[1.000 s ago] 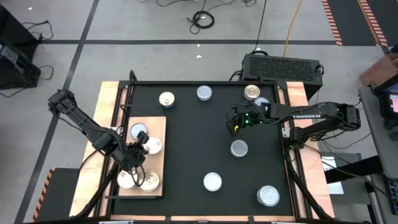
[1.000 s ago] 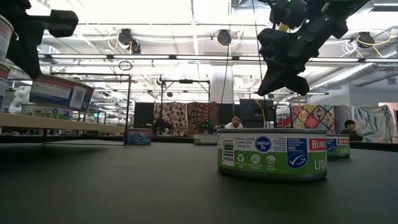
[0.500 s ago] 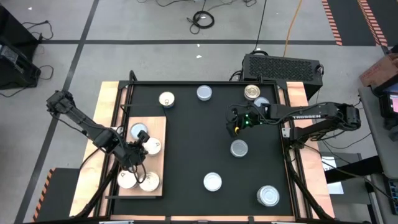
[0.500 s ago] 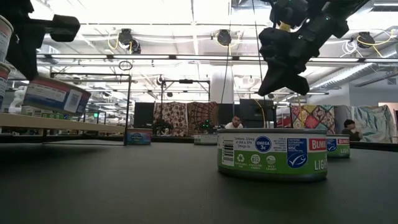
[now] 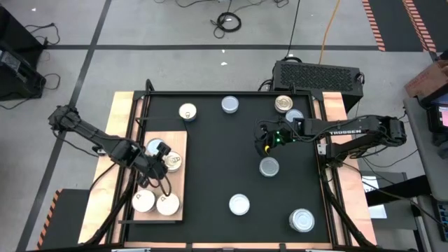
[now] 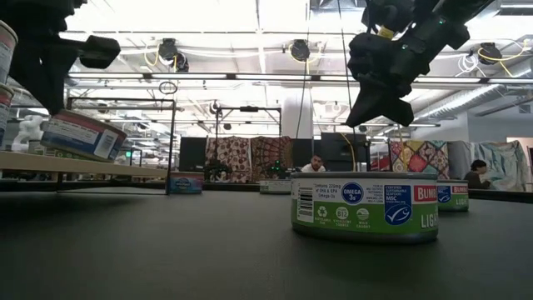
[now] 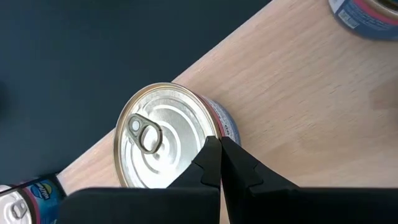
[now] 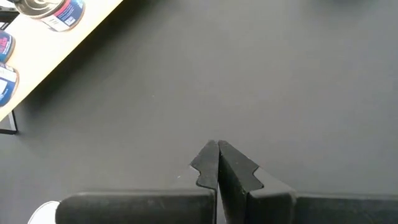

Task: Stack canned seafood by type on shelf
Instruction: Put the blue tuna can aligned with the other blue tuna can on the shelf

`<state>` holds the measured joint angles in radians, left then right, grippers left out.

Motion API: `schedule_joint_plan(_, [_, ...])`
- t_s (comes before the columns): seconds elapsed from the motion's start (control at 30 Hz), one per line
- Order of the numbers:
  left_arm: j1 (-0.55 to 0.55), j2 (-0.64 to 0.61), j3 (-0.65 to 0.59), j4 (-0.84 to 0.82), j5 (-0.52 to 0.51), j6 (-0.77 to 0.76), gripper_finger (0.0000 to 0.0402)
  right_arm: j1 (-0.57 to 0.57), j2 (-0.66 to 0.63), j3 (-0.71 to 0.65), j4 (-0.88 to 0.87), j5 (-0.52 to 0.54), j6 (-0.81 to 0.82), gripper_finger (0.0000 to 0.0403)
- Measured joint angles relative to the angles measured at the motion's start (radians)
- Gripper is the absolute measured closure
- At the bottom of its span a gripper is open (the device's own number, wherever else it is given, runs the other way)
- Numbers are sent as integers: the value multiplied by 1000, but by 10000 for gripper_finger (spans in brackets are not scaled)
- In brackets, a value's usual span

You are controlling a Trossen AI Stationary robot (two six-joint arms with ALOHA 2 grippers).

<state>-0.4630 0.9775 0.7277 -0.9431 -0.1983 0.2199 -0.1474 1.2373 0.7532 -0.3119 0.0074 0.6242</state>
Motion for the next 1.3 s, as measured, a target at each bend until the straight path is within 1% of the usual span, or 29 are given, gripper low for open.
schedule_joint_plan(0.17, [7, 1, 0, 1, 2, -1, 398, 0, 0, 0, 0, 1, -9, 403])
schedule_joint_plan(0.43, [7, 2, 0, 1, 1, -1, 359, 0, 0, 0, -2, 1, -19, 403])
schedule_joint_plan(0.5, [7, 2, 0, 2, -18, -5, 349, 0, 0, 0, -4, 1, -19, 403])
schedule_joint_plan(0.6, [7, 2, 6, 0, -74, -34, 333, 0, 0, 0, -4, -3, -19, 403])
schedule_joint_plan(0.7, [7, 2, 35, -9, -121, -80, 319, 0, 0, 0, -4, -4, -22, 403])
schedule_joint_plan(0.9, [26, 2, 147, -38, -121, -106, 313, 0, 0, 0, -4, -5, -38, 403])
schedule_joint_plan(1.0, [78, 2, 188, -33, -139, -84, 314, 0, 0, 0, -4, -4, -42, 403])
schedule_joint_plan(1.13, [226, 2, 187, -33, -161, -26, 325, 0, 0, 0, -3, -4, -60, 403])
schedule_joint_plan(1.3, [426, 2, 180, -13, -106, 101, 341, 0, 0, 0, 0, -4, -66, 403])
